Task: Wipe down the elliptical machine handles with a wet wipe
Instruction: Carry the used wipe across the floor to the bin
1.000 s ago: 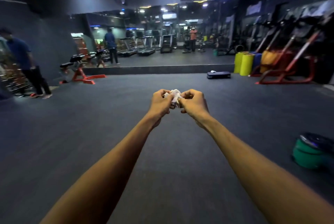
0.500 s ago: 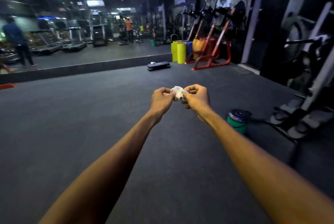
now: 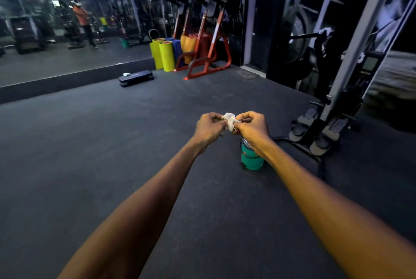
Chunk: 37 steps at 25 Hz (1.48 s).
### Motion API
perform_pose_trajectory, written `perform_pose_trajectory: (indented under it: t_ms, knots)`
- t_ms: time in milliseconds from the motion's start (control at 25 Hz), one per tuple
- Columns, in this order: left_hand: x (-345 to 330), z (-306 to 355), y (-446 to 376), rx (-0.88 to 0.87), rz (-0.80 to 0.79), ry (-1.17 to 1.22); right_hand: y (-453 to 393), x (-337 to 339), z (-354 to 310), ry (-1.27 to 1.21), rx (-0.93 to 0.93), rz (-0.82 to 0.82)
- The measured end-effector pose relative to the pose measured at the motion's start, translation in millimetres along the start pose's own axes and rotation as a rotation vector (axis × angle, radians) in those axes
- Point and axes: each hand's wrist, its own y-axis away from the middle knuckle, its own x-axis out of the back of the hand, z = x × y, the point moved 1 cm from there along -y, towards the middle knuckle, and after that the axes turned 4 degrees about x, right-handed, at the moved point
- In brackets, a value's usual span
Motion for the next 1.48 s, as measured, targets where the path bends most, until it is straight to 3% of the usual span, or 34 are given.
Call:
perform_pose_trajectory:
  t_ms: [360, 840, 1280, 1480]
  knots:
    - [-60.8, 5.9, -229.8, -0.009, -0.220, -0.078, -198.2, -20.1, 52.2, 0.035, -0.077, 0.061]
    - [-193.6, 7.2, -519.0, 0.007, -0.311, -0.236, -495.6, -14.5, 163.3, 0.146, -0.194, 0.123]
    - [-289.9, -2.5, -757.1, -0.050, -0.473, -0.369, -704.9, -24.8, 256.8, 0.210, -0.291, 0.329]
    - [-325.4, -9.2, -834.5, -0.030, -0.596, -0.404, -760.2, -35.0, 273.6, 0.176, -0.350, 0.408]
